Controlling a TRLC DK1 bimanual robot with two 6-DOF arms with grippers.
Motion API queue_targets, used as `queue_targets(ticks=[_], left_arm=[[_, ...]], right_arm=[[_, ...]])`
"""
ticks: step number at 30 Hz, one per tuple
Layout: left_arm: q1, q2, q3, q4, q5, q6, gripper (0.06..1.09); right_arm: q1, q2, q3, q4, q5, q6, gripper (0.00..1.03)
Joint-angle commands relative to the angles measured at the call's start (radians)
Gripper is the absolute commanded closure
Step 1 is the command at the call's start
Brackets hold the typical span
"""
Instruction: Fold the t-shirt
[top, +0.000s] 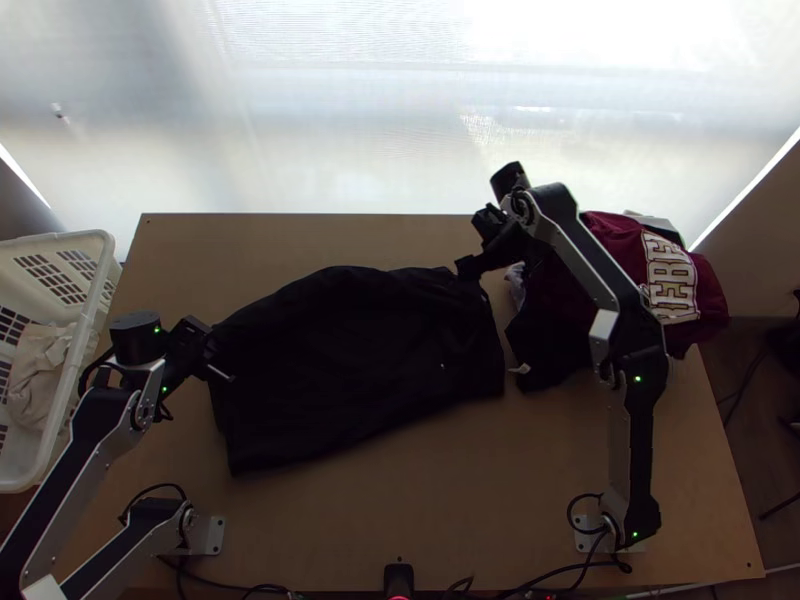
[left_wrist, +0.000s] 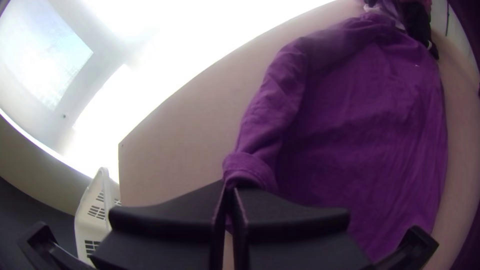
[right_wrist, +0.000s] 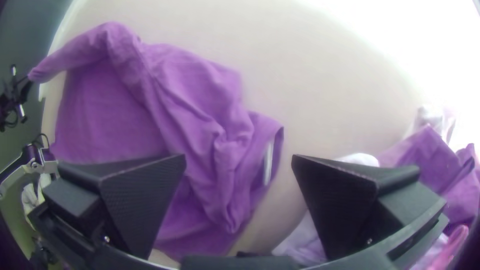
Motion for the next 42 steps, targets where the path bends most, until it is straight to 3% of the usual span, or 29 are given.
queue_targets(ticks=[1, 7, 12, 14, 17, 18, 21, 25, 29, 32, 42], left_arm=[[0.012, -0.016, -0.009, -0.004, 0.001, 0.044, 1.05], [0.038, -0.024, -0.009, -0.002, 0.001, 0.074, 1.05], [0.038, -0.027, -0.018, 0.001, 0.001, 0.076, 1.05], [0.038, -0.027, -0.020, 0.006, 0.001, 0.077, 1.05], [0.040, -0.033, -0.021, 0.006, 0.001, 0.080, 1.05], [0.042, -0.036, -0.023, 0.006, 0.001, 0.093, 1.05], [0.048, -0.053, -0.033, 0.004, 0.001, 0.116, 1.05], [0.049, -0.065, -0.040, 0.003, 0.001, 0.122, 1.05], [0.048, -0.068, -0.047, 0.003, 0.002, 0.123, 1.05], [0.048, -0.073, -0.052, 0.003, 0.002, 0.122, 1.05], [0.049, -0.078, -0.055, 0.003, 0.001, 0.126, 1.05]], right_arm=[[0.059, 0.139, 0.142, -0.041, 0.001, 0.002, 0.05], [0.066, 0.197, 0.135, -0.043, 0.001, -0.013, 0.06], [0.062, 0.211, 0.134, -0.006, 0.002, -0.039, 0.16], [0.060, 0.213, 0.132, 0.022, 0.004, -0.042, 0.26], [0.057, 0.205, 0.137, 0.057, 0.004, -0.042, 0.48], [0.057, 0.200, 0.142, 0.060, 0.004, -0.042, 0.50], [0.062, 0.190, 0.149, 0.060, 0.004, -0.058, 0.49], [0.060, 0.170, 0.149, 0.048, 0.004, -0.053, 0.32], [0.059, 0.147, 0.149, 0.046, 0.004, -0.047, 0.30], [0.060, 0.144, 0.149, 0.046, 0.006, -0.045, 0.20], [0.066, 0.179, 0.154, 0.060, 0.006, -0.041, 0.20]])
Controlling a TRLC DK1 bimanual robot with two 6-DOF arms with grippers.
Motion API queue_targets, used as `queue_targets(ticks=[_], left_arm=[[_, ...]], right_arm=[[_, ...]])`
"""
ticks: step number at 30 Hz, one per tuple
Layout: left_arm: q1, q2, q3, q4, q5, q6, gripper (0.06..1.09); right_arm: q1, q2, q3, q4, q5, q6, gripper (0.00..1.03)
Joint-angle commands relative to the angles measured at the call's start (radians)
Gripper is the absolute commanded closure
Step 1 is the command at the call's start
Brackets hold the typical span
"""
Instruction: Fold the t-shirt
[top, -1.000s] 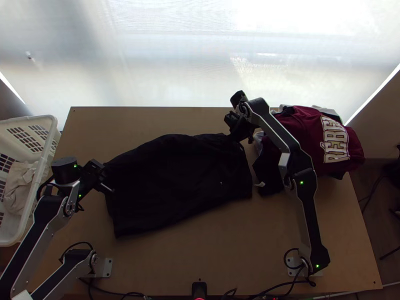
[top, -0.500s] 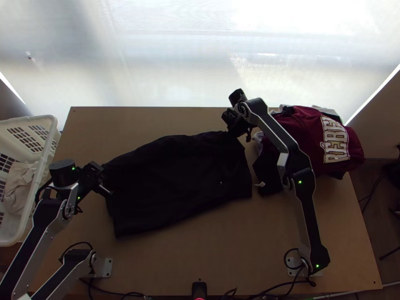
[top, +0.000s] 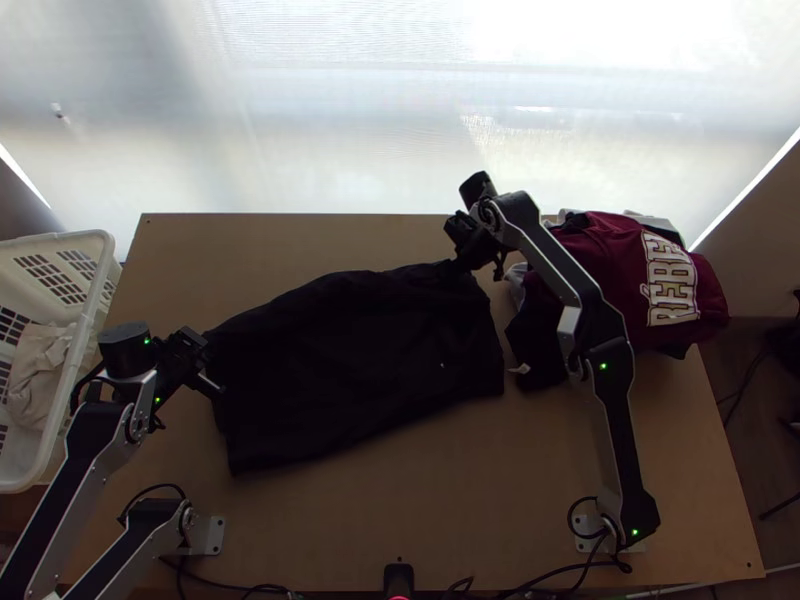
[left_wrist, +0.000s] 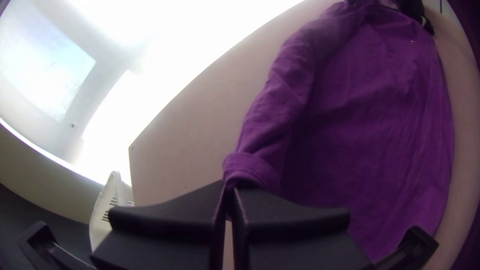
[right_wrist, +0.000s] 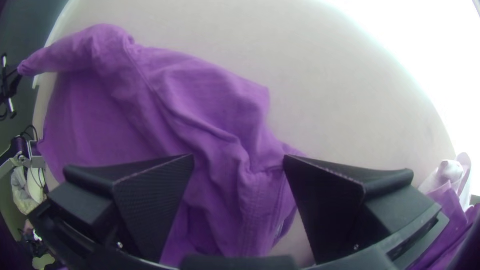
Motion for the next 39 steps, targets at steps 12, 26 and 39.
queue_targets(ticks=[12, 26, 39], left_arm=[[0.001, -0.013, -0.008, 0.000, -0.002, 0.008, 1.05], [0.046, -0.021, -0.006, 0.007, -0.002, 0.030, 1.05], [0.181, -0.048, 0.393, -0.451, 0.208, -0.214, 1.05]], right_arm=[[0.008, 0.043, 0.009, 0.096, 0.002, 0.000, 0.47], [0.039, 0.032, -0.017, 0.108, 0.001, -0.031, 1.00], [0.137, -0.434, -0.121, -0.168, -0.022, 0.046, 1.00]])
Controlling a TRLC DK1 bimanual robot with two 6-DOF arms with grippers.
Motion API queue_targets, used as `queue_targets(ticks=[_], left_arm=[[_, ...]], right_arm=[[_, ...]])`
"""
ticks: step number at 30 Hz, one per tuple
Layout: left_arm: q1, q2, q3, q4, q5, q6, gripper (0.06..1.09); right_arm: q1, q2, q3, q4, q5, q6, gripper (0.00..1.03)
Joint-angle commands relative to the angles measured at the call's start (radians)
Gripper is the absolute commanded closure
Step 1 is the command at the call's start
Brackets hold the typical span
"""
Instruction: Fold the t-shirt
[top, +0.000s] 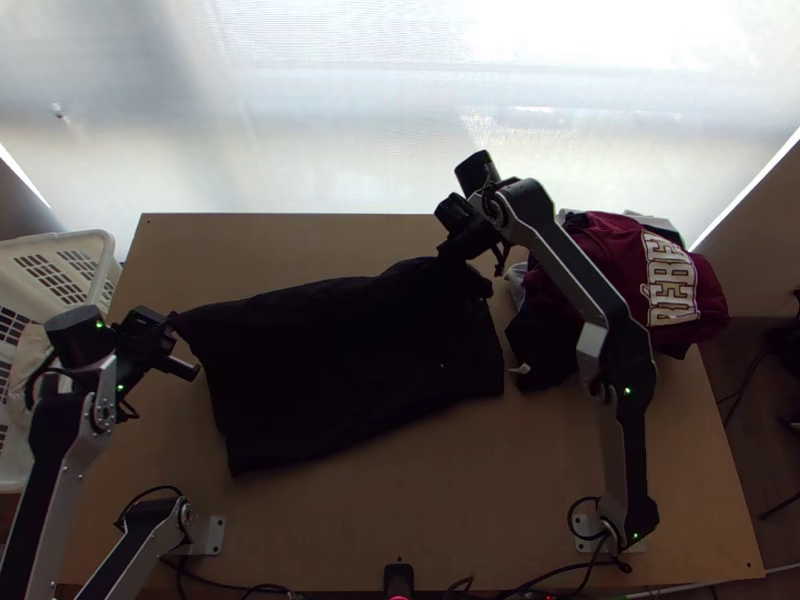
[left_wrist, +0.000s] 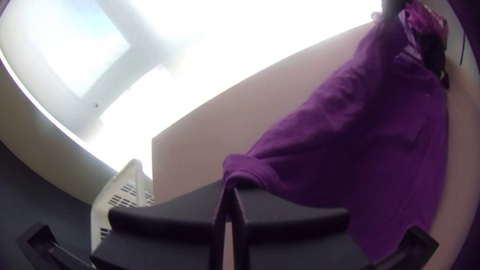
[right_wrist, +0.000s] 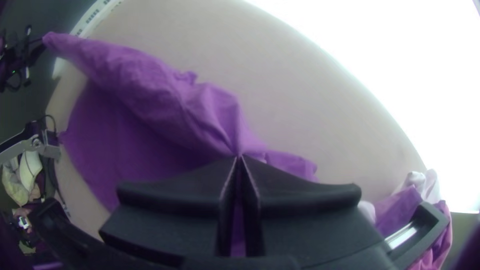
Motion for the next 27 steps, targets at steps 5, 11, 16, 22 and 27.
queue_targets(ticks=[5, 11, 16, 22, 27], left_arm=[[-0.031, -0.103, 0.437, -0.560, 0.161, -0.136, 1.05], [-0.045, -0.092, 0.740, -0.841, 0.242, -0.188, 1.05], [-0.057, -0.063, 0.970, -0.902, 0.244, -0.281, 1.05], [-0.107, 0.020, 1.228, -0.923, 0.242, -0.508, 1.05], [-0.097, 0.050, 1.415, -0.945, 0.216, -0.577, 1.05]], right_arm=[[0.161, -0.501, -0.287, -0.164, -0.021, 0.062, 1.00], [0.216, -0.753, -0.382, -0.210, -0.032, 0.080, 1.00], [0.181, -0.879, -0.233, -0.222, -0.038, 0.079, 1.00], [0.107, -0.900, 0.008, -0.276, -0.036, 0.099, 1.00], [0.032, -0.995, 0.009, -0.279, -0.039, 0.103, 1.00]])
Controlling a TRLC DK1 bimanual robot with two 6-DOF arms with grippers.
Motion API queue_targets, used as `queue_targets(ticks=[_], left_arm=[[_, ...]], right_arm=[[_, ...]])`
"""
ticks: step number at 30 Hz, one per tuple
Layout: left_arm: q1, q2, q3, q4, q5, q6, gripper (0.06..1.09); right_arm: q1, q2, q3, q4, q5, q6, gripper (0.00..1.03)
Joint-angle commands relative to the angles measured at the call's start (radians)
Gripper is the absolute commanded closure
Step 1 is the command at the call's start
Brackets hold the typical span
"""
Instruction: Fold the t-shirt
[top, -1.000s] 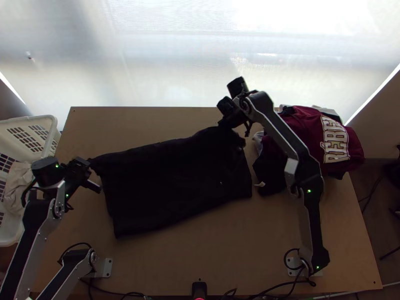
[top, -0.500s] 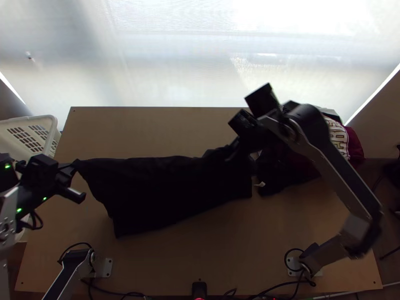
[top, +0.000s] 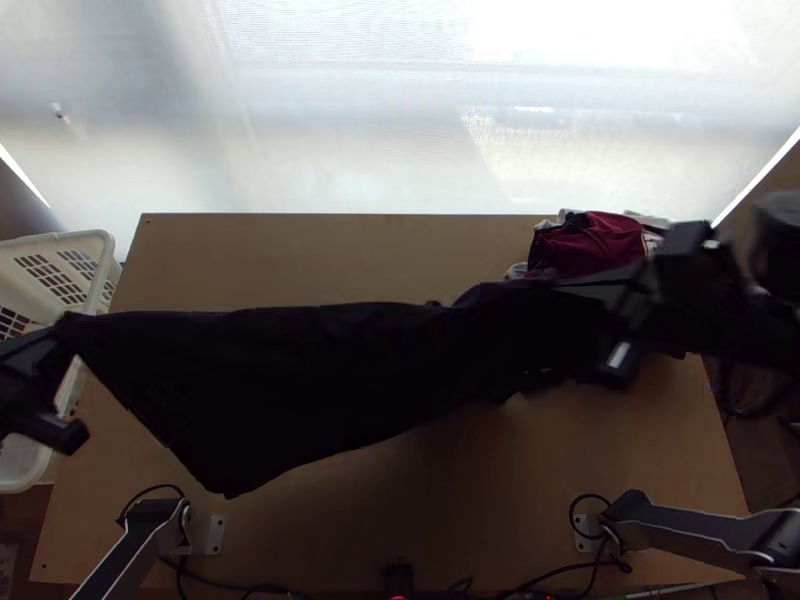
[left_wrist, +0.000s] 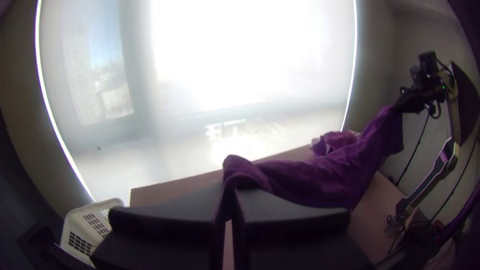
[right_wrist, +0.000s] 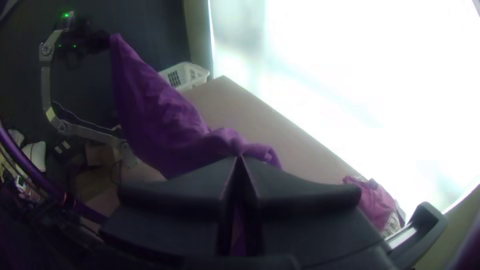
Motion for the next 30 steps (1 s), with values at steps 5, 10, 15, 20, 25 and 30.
queue_targets(ticks=[5, 10, 15, 20, 25, 30], left_arm=[[0.000, 0.036, 0.299, -0.044, -0.072, -0.120, 1.05], [0.008, 0.022, 0.304, -0.049, -0.100, -0.120, 1.05], [0.032, 0.000, 0.308, -0.052, -0.123, -0.121, 1.05], [0.068, 0.000, 0.319, -0.027, -0.126, -0.121, 1.05], [0.074, -0.015, 0.333, -0.017, -0.106, -0.158, 1.05], [0.082, -0.058, 0.364, -0.017, -0.107, -0.158, 1.05]], right_arm=[[-0.105, -0.184, 0.066, -0.044, -0.013, 0.022, 1.00], [-0.119, -0.206, 0.067, -0.047, -0.012, 0.026, 1.00], [-0.136, -0.193, 0.106, -0.040, -0.012, 0.029, 1.00], [-0.142, -0.189, 0.120, -0.015, -0.013, 0.029, 1.00], [-0.173, -0.216, 0.129, -0.013, -0.018, 0.029, 1.00], [-0.232, -0.292, 0.133, -0.017, -0.049, 0.048, 1.00]])
